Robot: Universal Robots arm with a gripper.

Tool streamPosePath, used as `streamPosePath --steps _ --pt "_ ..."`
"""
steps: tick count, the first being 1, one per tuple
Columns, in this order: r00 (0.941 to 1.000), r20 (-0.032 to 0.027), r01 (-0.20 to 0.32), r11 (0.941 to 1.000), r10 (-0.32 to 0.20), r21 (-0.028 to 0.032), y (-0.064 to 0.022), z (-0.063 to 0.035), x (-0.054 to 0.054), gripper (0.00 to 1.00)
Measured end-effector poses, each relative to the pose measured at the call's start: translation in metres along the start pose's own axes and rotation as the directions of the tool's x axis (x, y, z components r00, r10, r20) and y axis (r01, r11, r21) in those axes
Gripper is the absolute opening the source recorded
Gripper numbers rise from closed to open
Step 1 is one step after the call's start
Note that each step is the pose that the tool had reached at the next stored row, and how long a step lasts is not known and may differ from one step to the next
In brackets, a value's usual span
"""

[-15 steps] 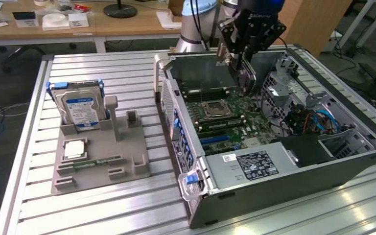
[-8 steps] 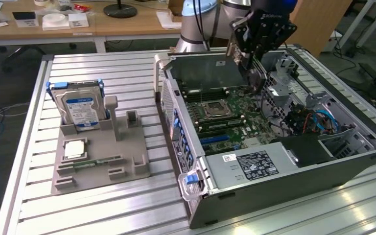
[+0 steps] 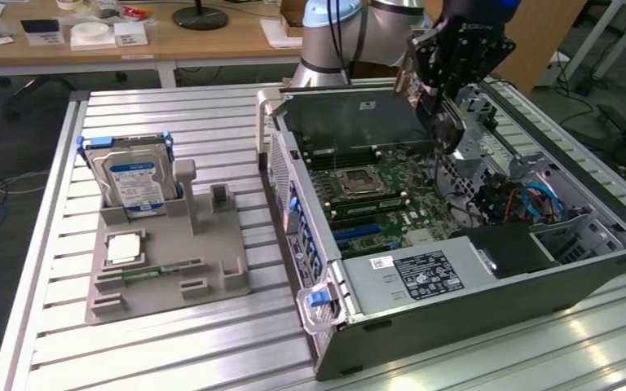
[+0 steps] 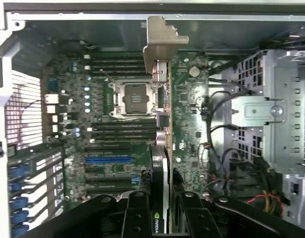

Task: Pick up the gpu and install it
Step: 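Pick up the gpu and move the gpu toward the slot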

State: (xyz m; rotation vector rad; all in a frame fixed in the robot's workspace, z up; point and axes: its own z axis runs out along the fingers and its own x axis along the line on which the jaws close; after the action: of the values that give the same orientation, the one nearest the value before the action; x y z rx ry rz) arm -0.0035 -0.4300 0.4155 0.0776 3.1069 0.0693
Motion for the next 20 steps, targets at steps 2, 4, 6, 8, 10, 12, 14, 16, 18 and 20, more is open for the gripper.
streamPosePath --steps 2,4,6,8,10,12,14,16,18,20 --pt "1.0000 -0.0001 0.000 1.0000 0.000 0.0001 0.0004 0.0002 -0.008 0.27" --pt "1.0000 -0.0001 0.000 1.0000 0.000 0.0001 0.0008 0.0005 -0.015 0.27" --pt "1.0000 0.0000 0.000 1.0000 0.000 -0.0001 0.0014 0.0010 -0.028 0.27" --pt "1.0000 0.0000 0.000 1.0000 0.000 -0.0001 0.0018 0.0013 -0.037 0.27" --pt "1.0000 0.0000 0.000 1.0000 0.000 0.0000 0.0022 0.0015 -0.045 0.27" --pt "1.0000 -0.0001 0.000 1.0000 0.000 0.0001 0.0026 0.0017 -0.052 0.27" --pt "1.0000 -0.0001 0.000 1.0000 0.000 0.0000 0.0029 0.0020 -0.059 0.27" --pt "1.0000 -0.0001 -0.001 1.0000 0.001 -0.0001 0.0032 0.0022 -0.063 0.27" --pt "1.0000 0.0000 -0.003 1.0000 0.003 0.0001 0.0033 0.0022 -0.065 0.27" --pt "1.0000 0.0002 -0.007 1.0000 0.007 0.0003 0.0033 0.0024 -0.067 0.27"
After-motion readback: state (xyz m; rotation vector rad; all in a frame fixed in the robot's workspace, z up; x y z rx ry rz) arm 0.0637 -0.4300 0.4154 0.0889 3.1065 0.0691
